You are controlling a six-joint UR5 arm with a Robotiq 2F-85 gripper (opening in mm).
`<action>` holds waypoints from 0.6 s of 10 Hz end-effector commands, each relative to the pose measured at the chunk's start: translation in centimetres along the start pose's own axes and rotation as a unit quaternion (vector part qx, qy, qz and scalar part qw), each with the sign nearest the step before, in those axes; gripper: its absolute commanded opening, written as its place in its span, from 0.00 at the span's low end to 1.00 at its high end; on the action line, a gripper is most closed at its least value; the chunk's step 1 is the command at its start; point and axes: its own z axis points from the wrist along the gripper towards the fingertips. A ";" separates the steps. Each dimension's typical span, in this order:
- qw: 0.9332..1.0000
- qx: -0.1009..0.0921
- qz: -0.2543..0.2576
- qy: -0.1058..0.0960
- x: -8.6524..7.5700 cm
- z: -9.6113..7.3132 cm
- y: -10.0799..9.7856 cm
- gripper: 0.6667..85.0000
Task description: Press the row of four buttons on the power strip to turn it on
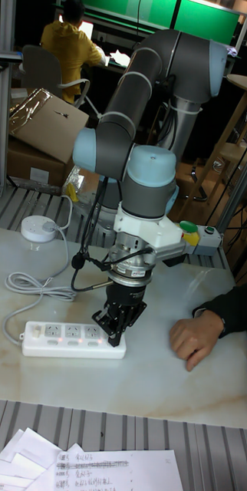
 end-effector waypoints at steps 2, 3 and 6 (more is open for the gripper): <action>1.000 -0.004 0.009 -0.014 -1.3 0.1 0.4 0.00; 1.000 -0.002 0.008 -0.016 -1.5 0.3 0.2 0.00; 1.000 0.004 0.005 -0.014 -0.8 0.8 0.1 0.00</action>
